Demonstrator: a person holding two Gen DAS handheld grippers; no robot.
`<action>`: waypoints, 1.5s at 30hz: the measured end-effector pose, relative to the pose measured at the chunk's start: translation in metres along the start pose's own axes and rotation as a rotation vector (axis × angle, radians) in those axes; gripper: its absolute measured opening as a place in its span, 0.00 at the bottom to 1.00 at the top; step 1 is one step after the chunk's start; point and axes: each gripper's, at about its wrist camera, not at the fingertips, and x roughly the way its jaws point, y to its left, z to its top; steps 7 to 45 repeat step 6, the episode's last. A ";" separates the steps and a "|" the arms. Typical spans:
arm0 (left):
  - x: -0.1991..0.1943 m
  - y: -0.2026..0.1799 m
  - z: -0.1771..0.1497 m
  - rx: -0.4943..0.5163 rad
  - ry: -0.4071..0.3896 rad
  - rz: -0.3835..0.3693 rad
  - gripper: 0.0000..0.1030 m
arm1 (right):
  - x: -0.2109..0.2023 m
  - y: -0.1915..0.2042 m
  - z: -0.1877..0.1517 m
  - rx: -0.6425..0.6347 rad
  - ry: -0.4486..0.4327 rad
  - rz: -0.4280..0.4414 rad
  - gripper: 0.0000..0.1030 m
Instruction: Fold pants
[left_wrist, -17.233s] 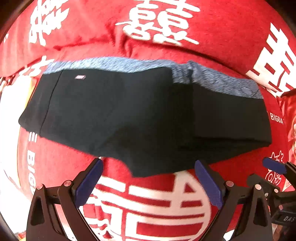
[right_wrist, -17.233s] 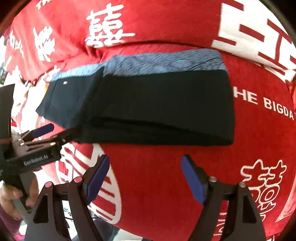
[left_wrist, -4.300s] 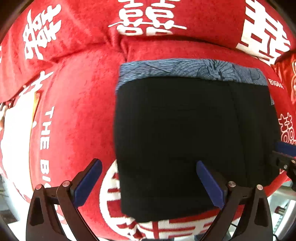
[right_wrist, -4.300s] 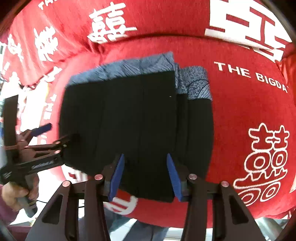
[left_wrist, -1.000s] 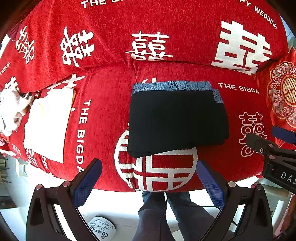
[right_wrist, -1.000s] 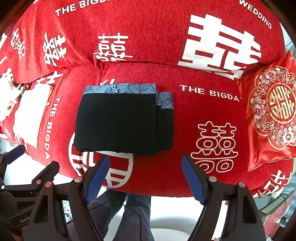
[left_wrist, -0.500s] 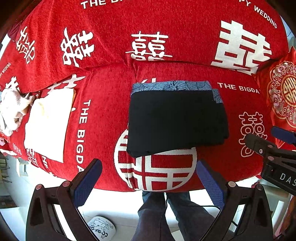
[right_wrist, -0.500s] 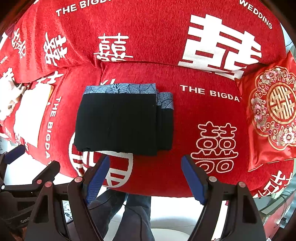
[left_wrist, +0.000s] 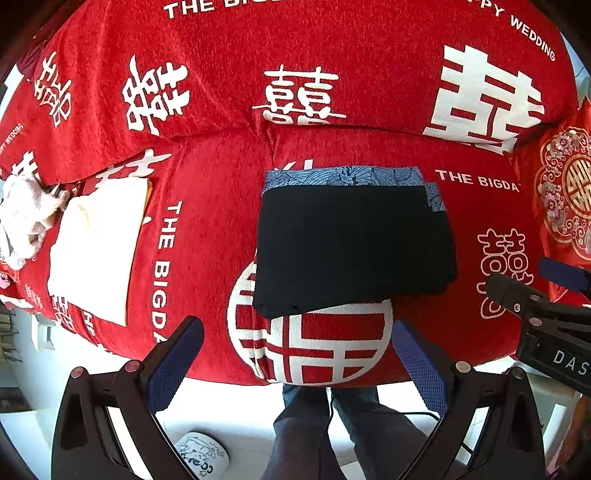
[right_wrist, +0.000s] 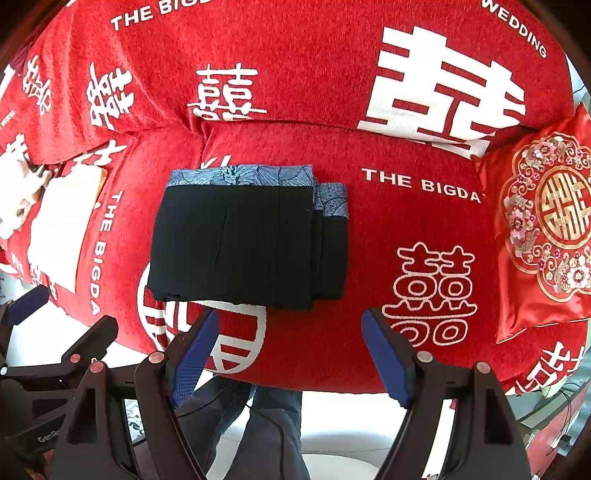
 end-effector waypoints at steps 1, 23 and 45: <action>-0.001 -0.001 0.000 0.005 -0.010 0.000 0.99 | 0.001 -0.001 0.001 -0.001 0.002 0.001 0.80; -0.002 -0.006 0.003 0.016 -0.020 -0.004 0.99 | 0.005 -0.002 0.004 -0.004 0.011 0.002 0.80; -0.002 -0.006 0.003 0.016 -0.020 -0.004 0.99 | 0.005 -0.002 0.004 -0.004 0.011 0.002 0.80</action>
